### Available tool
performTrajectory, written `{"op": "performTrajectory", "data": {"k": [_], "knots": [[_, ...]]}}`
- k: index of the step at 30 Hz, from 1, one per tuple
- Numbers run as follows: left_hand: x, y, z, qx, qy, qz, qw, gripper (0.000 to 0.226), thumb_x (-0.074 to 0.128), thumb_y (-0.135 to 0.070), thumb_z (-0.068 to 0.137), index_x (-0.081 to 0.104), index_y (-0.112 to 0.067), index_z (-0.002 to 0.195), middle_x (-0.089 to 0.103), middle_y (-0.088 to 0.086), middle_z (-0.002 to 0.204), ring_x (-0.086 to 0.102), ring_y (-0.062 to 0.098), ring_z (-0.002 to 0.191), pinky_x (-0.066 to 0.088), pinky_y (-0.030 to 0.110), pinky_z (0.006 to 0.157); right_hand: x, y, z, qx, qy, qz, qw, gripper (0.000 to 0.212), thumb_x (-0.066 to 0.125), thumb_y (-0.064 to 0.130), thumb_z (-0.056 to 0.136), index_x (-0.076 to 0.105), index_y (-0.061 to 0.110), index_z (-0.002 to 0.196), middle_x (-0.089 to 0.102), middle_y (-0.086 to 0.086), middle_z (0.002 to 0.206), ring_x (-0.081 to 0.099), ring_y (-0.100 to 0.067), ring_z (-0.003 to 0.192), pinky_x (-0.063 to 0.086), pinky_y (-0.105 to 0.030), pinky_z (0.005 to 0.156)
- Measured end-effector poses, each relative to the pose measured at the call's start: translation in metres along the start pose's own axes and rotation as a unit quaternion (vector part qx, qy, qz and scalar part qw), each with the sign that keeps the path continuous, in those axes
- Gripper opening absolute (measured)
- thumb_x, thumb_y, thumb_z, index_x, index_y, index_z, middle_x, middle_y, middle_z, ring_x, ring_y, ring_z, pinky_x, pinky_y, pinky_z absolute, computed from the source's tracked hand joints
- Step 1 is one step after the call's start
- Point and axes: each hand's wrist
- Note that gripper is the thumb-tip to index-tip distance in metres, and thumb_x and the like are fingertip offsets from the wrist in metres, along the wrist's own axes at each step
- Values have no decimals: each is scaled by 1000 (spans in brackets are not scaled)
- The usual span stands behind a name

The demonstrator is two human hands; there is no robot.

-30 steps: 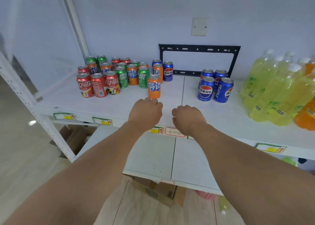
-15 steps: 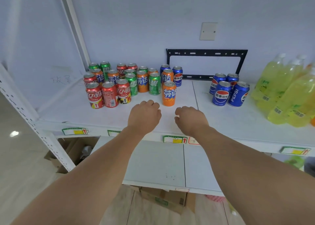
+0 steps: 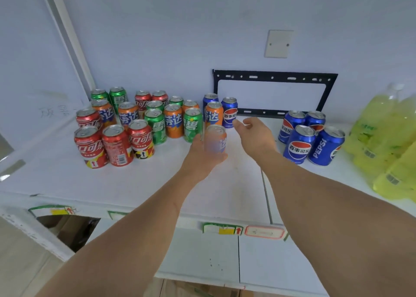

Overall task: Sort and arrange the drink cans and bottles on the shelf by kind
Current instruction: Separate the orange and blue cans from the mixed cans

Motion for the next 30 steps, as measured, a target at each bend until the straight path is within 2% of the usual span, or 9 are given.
{"op": "performTrajectory", "data": {"k": [4,7,11,13,18,22,24,27,30], "knots": [[13,16,28,-21,-12,-71,997,84,88,-13,70,41,-21,139,61,-11,118,60,-3,97,48,15,78,17,-5,50,36,41,83,995,54,56,51,94,51,17,135,58,-2,125,50,-16,97,41,-31,81],[14,23,40,-48,-24,-76,996,87,88,-14,69,38,-20,140,58,-10,120,59,-3,97,48,19,82,35,-7,75,47,79,132,987,45,62,46,92,55,19,127,58,0,112,52,-16,96,41,-31,81],[7,30,58,-54,9,-78,995,84,89,-16,68,42,-25,137,60,-13,121,60,4,108,48,33,99,61,-4,108,50,116,138,982,28,68,41,89,57,23,106,63,3,104,59,-17,96,47,-34,84],[3,34,63,-57,22,-90,994,75,89,-15,68,49,-28,130,64,-16,115,61,1,105,47,31,97,75,-5,122,41,128,135,982,37,71,42,84,60,19,110,67,1,106,63,-19,98,51,-38,88],[-8,41,70,-76,37,-177,981,85,92,-27,55,55,-29,132,69,-6,123,64,15,115,46,42,106,103,-1,139,46,128,183,974,78,79,55,66,53,21,131,64,2,120,61,-18,107,51,-41,95],[-17,42,70,-79,81,-192,975,63,85,-12,70,59,-31,124,72,-7,118,66,10,111,48,30,97,123,-7,148,65,95,169,979,111,68,77,42,48,21,136,58,-3,129,57,-25,115,49,-48,97],[-22,41,71,-86,97,-189,973,59,83,-9,73,59,-33,121,72,-8,116,66,9,108,48,28,93,120,-8,145,64,96,170,979,95,74,68,55,50,22,134,60,0,125,58,-21,112,50,-44,97],[-23,36,75,-100,108,-207,967,63,81,-13,66,59,-28,123,72,-3,116,65,16,111,48,36,100,112,-19,138,65,104,200,972,61,75,48,78,52,22,128,64,1,118,61,-17,104,51,-38,93],[-19,28,80,-103,110,-240,959,54,74,-14,65,62,-22,118,73,1,112,67,19,107,50,40,99,98,-35,129,119,54,246,960,51,66,49,84,49,20,124,62,-6,120,61,-22,103,51,-43,95]]}}
Point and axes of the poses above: each hand's wrist, its own z-axis towards the middle knuckle, its own x-axis out of the palm, y = z × x
